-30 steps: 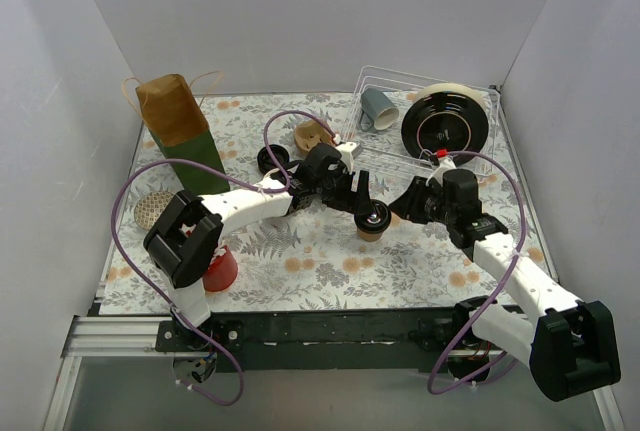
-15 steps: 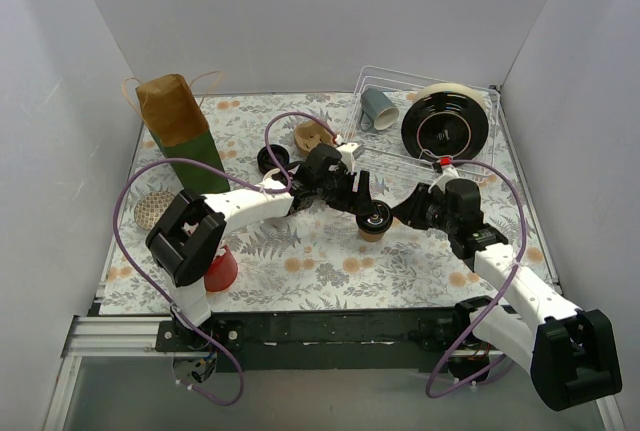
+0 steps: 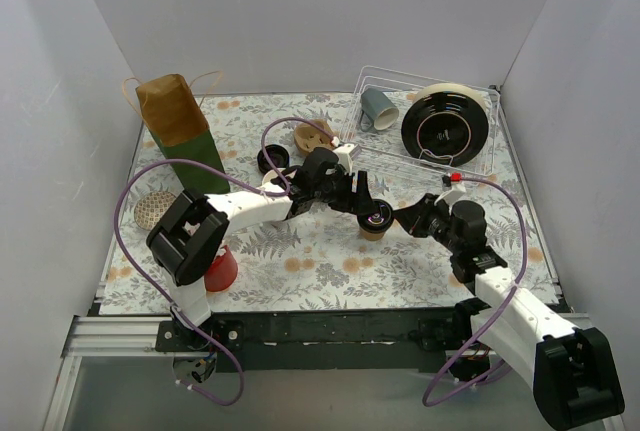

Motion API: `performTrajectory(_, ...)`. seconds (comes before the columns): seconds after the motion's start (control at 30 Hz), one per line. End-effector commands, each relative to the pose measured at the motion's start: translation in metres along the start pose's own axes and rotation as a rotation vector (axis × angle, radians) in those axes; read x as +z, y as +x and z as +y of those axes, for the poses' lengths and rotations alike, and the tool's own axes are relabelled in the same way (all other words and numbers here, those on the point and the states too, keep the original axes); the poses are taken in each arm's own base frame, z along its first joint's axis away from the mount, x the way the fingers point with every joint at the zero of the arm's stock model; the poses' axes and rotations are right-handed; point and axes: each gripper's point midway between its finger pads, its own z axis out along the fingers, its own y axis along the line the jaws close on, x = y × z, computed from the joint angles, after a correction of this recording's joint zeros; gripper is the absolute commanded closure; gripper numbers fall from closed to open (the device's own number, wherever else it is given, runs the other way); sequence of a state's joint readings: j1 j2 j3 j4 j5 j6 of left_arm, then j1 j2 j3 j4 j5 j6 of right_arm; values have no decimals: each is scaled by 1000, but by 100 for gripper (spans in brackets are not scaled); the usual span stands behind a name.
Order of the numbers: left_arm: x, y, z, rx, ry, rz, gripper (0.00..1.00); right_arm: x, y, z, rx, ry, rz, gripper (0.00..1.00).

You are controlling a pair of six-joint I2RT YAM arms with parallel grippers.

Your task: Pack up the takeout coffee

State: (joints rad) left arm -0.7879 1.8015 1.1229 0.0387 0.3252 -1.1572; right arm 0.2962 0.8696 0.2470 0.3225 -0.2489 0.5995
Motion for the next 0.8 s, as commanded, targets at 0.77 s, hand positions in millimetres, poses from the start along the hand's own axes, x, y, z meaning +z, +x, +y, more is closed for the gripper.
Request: performTrajectory(0.77,-20,56,48,-48,-253,158,28,-10,-2,9,-14,53,132,63)
